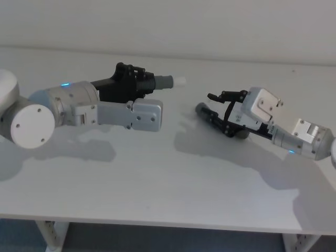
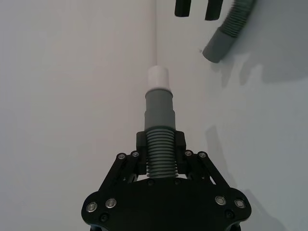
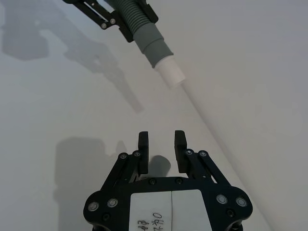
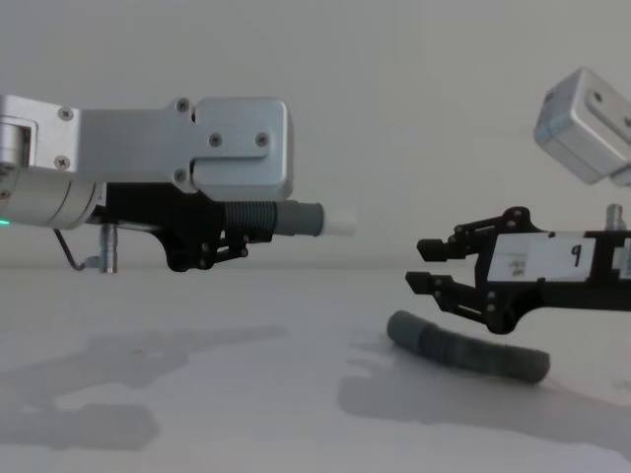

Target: Use both hands to pick up one end of the pipe from the table, align the ends, and insert them.

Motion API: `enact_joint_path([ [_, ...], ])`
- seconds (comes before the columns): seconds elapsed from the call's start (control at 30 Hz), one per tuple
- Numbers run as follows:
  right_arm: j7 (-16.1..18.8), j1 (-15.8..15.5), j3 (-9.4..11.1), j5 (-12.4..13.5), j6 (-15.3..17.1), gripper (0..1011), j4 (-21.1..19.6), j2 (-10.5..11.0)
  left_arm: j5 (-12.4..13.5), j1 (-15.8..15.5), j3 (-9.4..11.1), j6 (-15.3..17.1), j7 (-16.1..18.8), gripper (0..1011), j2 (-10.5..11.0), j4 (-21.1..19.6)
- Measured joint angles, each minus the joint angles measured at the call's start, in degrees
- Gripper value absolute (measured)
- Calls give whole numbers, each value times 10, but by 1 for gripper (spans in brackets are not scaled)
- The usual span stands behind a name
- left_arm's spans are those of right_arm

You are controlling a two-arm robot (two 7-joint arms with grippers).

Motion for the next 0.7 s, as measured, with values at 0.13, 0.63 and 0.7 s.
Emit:
enact_joint_path([
  [0.13, -1, 4, -1, -1, 0, 314, 6, -5, 0, 0, 0, 0, 0, 320, 0, 0],
  [0.63, -2, 10, -5, -3, 16, 314, 15, -14, 0, 0, 0, 0, 0, 320, 0, 0],
  [0.7, -2, 10, -5, -3, 17, 314, 15, -15, 0, 0, 0, 0, 0, 320, 0, 0],
])
